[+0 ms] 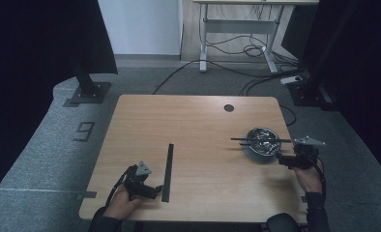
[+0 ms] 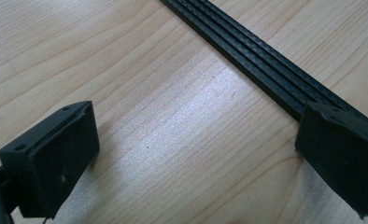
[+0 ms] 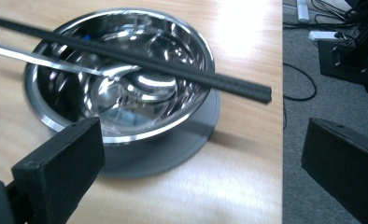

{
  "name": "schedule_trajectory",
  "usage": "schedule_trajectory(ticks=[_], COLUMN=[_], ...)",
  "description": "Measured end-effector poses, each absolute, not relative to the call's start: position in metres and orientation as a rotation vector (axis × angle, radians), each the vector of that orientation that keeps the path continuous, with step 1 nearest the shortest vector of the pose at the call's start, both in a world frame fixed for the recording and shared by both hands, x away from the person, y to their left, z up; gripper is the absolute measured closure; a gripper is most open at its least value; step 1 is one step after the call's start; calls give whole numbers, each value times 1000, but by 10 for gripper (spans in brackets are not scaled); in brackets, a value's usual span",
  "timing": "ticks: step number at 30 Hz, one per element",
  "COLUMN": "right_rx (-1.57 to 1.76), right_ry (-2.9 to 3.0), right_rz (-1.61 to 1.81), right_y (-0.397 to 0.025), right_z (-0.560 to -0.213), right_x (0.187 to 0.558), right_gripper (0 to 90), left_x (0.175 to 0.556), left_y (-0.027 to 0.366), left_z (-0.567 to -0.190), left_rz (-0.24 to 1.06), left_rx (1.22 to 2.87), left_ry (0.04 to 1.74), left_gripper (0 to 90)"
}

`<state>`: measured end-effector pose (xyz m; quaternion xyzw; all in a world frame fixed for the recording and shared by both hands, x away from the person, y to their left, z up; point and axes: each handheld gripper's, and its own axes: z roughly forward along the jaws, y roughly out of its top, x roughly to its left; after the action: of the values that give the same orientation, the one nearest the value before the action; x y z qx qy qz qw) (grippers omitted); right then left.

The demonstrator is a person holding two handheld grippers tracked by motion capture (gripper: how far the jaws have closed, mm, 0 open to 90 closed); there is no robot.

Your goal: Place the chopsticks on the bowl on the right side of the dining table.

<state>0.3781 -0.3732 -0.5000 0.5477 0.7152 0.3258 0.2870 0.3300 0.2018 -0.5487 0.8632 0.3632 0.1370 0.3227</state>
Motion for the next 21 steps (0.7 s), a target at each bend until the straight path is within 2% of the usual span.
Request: schedule_trajectory(ticks=[7,21], right_rx=[1444,1336], right_ry=[1966,2087], right_rz=[846,865], right_y=[-364,-317], right_z=[-490,-466], right_x=[353,321], right_gripper=[0,0], left_x=[330,330], left_y=[202,202], left_z=[-549,-549], left_rz=[359,358], left_rx=[2266,2265], left_ry=[953,955], left_gripper=[0,0])
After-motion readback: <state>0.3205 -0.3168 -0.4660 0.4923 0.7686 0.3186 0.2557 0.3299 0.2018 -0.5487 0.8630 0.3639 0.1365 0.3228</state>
